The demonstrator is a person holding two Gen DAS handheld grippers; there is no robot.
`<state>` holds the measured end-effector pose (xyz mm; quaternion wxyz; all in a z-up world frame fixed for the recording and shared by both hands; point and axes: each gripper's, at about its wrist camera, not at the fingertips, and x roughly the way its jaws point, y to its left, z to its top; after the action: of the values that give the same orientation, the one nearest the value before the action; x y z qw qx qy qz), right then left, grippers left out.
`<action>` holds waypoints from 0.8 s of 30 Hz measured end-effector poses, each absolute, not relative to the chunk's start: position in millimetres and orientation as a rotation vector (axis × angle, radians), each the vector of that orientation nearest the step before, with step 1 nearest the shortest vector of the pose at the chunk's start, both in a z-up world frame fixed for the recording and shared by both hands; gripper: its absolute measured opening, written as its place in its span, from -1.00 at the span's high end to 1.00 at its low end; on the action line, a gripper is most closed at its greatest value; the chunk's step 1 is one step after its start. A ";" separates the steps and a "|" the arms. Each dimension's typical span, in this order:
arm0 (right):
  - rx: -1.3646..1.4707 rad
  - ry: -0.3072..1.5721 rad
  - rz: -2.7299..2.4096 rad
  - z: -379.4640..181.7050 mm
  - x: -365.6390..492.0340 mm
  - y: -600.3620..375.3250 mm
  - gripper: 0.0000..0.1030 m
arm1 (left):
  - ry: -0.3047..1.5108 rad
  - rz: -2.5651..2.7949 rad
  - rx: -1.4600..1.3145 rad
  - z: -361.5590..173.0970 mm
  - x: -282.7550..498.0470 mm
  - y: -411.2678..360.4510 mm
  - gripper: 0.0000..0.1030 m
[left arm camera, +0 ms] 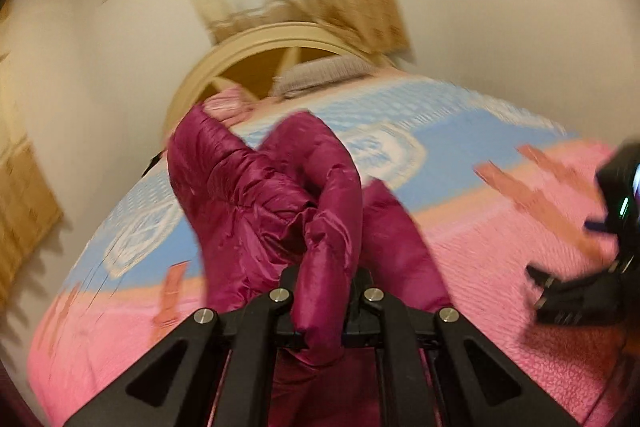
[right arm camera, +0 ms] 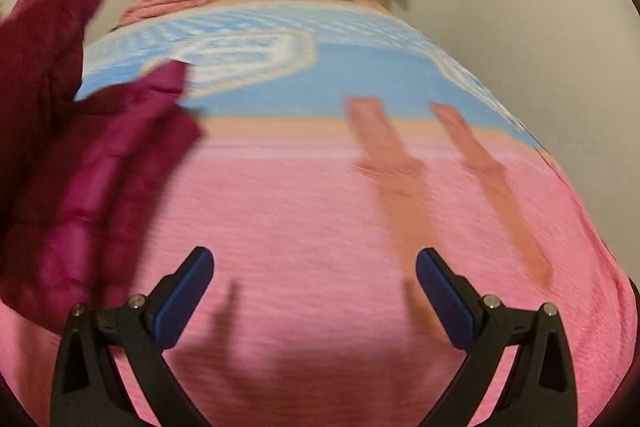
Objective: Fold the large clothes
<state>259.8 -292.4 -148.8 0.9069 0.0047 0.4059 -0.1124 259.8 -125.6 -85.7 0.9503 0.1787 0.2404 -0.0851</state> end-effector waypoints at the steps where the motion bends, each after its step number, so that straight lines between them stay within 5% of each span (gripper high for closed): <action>1: 0.021 0.841 -0.255 -151.1 253.8 -303.9 -0.99 | 0.498 -0.183 0.397 -96.9 262.0 -139.0 0.88; 7: 0.081 0.860 -0.307 -162.9 236.7 -340.1 -0.99 | 0.552 -0.209 0.508 -152.0 269.7 -186.0 0.86; 14: 0.083 0.873 -0.292 -169.7 237.2 -341.6 -0.99 | 0.511 -0.178 0.544 -132.4 248.8 -188.2 0.65; 17: 0.099 0.873 -0.289 -169.9 239.3 -346.3 -0.99 | 0.443 -0.216 0.496 -101.0 226.5 -179.5 -0.29; 18: 0.104 0.872 -0.292 -170.1 239.3 -348.1 -0.99 | 0.406 -0.207 0.467 -87.5 218.2 -171.3 -0.80; 24: 0.177 0.843 -0.290 -153.4 243.4 -354.0 -0.61 | 0.377 -0.114 0.304 -48.0 229.3 -102.6 -0.91</action>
<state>243.4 -354.0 -153.4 0.8984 0.0857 0.4073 -0.1400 229.3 -102.6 -48.0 0.9692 0.1505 0.1865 -0.0565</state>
